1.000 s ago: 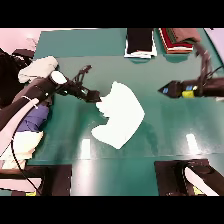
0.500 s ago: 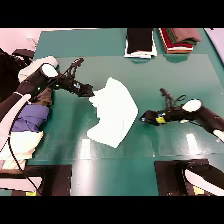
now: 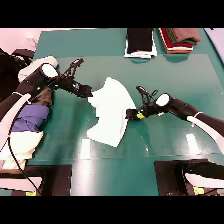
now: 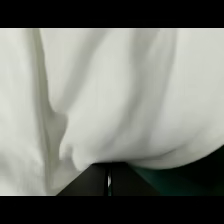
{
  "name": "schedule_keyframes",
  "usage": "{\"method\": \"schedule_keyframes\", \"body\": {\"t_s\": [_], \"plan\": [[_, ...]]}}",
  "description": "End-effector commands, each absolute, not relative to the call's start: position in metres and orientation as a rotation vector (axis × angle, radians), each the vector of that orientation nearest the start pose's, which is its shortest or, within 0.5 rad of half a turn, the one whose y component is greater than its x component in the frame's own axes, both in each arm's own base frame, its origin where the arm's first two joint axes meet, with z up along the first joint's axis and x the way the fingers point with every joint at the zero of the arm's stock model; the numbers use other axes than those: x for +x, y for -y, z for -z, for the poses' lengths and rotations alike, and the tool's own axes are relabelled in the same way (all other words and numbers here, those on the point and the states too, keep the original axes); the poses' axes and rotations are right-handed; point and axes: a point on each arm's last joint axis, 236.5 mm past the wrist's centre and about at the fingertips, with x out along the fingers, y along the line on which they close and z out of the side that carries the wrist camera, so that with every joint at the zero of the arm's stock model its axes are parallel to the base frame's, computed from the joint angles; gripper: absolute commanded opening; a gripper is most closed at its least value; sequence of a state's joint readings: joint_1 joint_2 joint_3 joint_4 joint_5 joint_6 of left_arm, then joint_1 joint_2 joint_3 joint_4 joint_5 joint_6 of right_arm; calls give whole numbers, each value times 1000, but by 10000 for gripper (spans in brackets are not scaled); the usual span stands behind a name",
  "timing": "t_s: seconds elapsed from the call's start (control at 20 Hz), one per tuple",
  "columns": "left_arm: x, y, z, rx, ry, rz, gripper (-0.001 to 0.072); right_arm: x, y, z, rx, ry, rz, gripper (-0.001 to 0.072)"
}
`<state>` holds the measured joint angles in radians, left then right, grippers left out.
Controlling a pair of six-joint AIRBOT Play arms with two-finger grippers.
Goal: Fold the shirts.
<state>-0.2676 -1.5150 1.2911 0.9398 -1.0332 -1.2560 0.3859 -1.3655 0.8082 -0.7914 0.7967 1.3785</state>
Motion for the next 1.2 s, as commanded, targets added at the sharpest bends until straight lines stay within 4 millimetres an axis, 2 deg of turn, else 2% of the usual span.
{"method": "schedule_keyframes", "body": {"t_s": [0.0,0.05,0.15,0.25,0.3,0.4,0.5,0.55,0.65,0.75,0.85,0.95,1.0,1.05,1.15], "plan": [[409,228,-9,-146,-1180,669,25,317,-239,54,303,-1291,-558,14],[414,222,-19,-125,-1156,650,25,323,-230,36,279,-1252,-562,14],[435,198,-60,-90,-1042,594,25,341,-201,-16,231,-1148,-546,13],[450,169,-124,-87,-882,541,25,360,-166,-88,210,-989,-505,13],[453,155,-162,-79,-790,515,25,366,-149,-125,207,-904,-482,13],[444,132,-242,-48,-601,470,25,368,-120,-207,207,-711,-436,13],[416,121,-327,-6,-395,445,25,353,-99,-286,182,-529,-402,13],[394,119,-368,3,-294,443,25,340,-93,-322,165,-444,-393,13],[343,114,-437,21,-120,442,25,310,-85,-378,133,-303,-377,13],[285,108,-493,55,41,439,25,278,-82,-419,99,-202,-368,13],[233,102,-531,104,173,431,25,251,-76,-453,68,-117,-340,13],[196,99,-550,129,251,425,25,230,-67,-481,42,-39,-289,13],[187,98,-551,133,258,427,25,224,-62,-492,33,-10,-263,13],[187,100,-546,137,236,433,25,221,-57,-500,23,7,-234,13],[202,103,-525,134,163,444,24,222,-49,-503,8,-15,-197,13]]}}
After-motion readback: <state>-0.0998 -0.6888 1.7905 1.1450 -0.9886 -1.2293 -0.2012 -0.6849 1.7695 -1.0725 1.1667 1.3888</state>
